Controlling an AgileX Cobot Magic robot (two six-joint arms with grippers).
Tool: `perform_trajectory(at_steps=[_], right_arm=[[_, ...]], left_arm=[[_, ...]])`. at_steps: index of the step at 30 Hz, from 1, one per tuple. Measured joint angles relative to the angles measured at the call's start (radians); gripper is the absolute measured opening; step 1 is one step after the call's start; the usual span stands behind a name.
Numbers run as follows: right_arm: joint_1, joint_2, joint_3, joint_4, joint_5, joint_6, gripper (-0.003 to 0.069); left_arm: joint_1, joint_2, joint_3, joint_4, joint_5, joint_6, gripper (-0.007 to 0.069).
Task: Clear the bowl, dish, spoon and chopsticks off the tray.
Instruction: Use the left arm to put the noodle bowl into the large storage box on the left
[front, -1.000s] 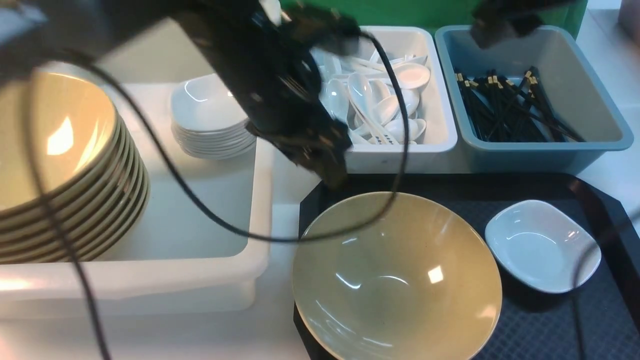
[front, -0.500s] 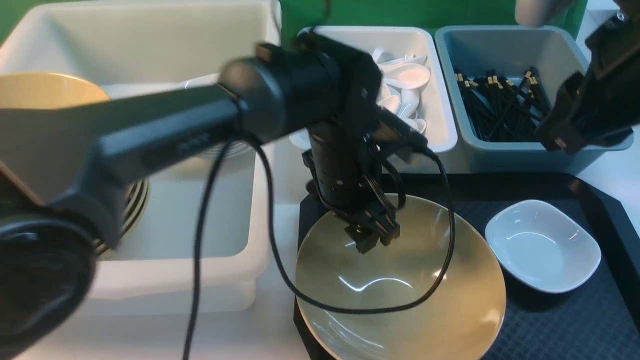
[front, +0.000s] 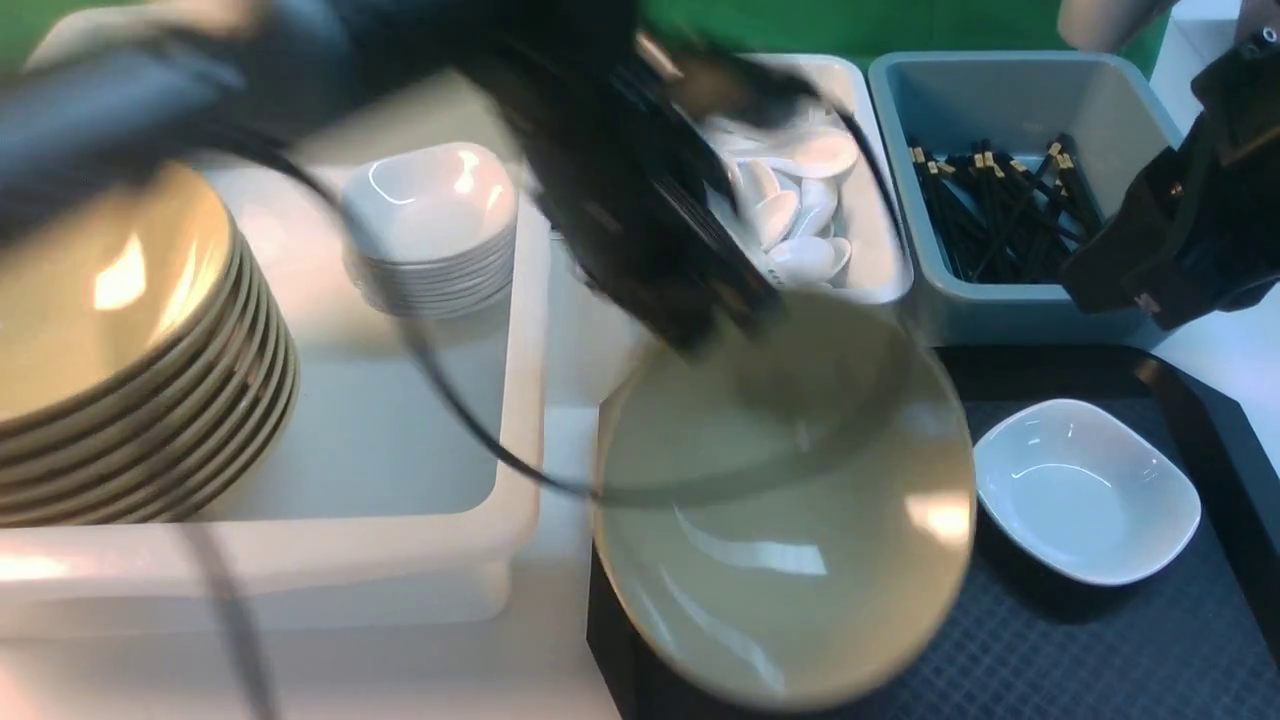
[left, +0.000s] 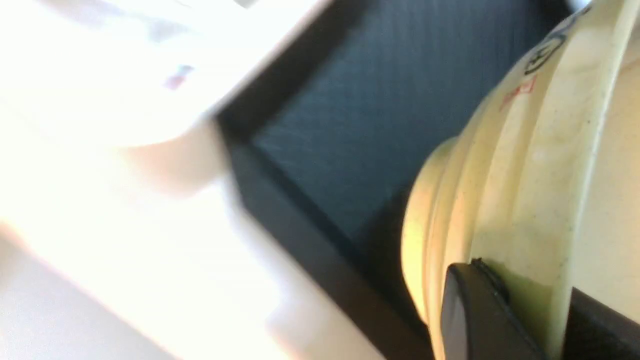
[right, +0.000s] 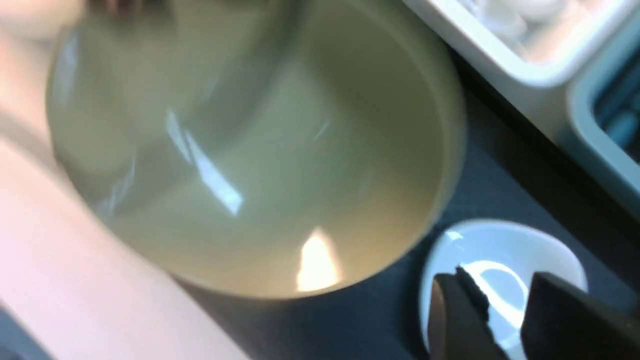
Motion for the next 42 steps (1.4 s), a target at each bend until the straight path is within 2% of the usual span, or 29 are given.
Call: perform_trajectory(at_steps=[1, 4, 5, 7, 8, 12, 13, 14, 17, 22, 27, 30, 33, 40, 41, 42], right_arm=[[0.000, 0.000, 0.000, 0.005, 0.000, -0.003, 0.0227], [0.000, -0.005, 0.000, 0.089, -0.018, -0.055, 0.0227], [0.000, -0.005, 0.000, 0.099, -0.023, -0.063, 0.0227], [0.000, -0.005, 0.000, 0.127, -0.044, -0.086, 0.0227], [0.000, -0.005, 0.000, 0.128, -0.046, -0.089, 0.0227], [0.000, -0.005, 0.000, 0.154, -0.091, -0.119, 0.0227], [0.000, -0.005, 0.000, 0.154, -0.094, -0.119, 0.0227], [0.000, -0.005, 0.000, 0.158, -0.107, -0.127, 0.0227], [0.001, -0.005, 0.000, 0.163, -0.119, -0.134, 0.0227], [0.034, -0.005, 0.000, 0.162, -0.118, -0.140, 0.0227], [0.082, -0.005, 0.000, 0.164, -0.119, -0.160, 0.0227], [0.092, -0.005, 0.000, 0.164, -0.120, -0.164, 0.0227], [0.096, -0.005, 0.000, 0.164, -0.122, -0.165, 0.0227], [0.096, -0.005, 0.000, 0.164, -0.122, -0.170, 0.0227], [0.096, -0.005, 0.000, 0.164, -0.121, -0.170, 0.0227], [0.096, -0.005, 0.000, 0.164, -0.119, -0.170, 0.0227]], left_arm=[[0.010, 0.000, 0.001, 0.000, 0.000, 0.000, 0.0008], [0.223, -0.193, 0.069, -0.105, -0.003, 0.000, 0.0005], [0.266, -0.233, 0.087, -0.121, -0.003, 0.000, 0.0005], [0.448, -0.327, 0.156, -0.172, 0.005, 0.001, 0.0005], [0.466, -0.344, 0.162, -0.182, 0.007, 0.002, 0.0005], [0.941, -0.483, 0.260, -0.291, 0.011, 0.051, 0.0005], [0.941, -0.486, 0.263, -0.291, 0.012, 0.054, 0.0005], [1.092, -0.503, 0.289, -0.350, 0.017, 0.080, 0.0005], [1.272, -0.505, 0.372, -0.449, -0.015, 0.100, 0.0005], [1.321, -0.474, 0.494, -0.467, -0.092, 0.099, 0.0005], [1.282, -0.456, 0.580, -0.363, -0.173, 0.092, 0.0019], [1.253, -0.447, 0.593, -0.289, -0.198, 0.091, 0.0074], [1.219, -0.446, 0.594, -0.242, -0.205, 0.091, 0.0189], [1.168, -0.444, 0.588, -0.168, -0.191, 0.073, 0.0593], [1.167, -0.444, 0.585, -0.162, -0.189, 0.070, 0.0601], [1.167, -0.449, 0.572, -0.120, -0.175, 0.053, 0.0647]])
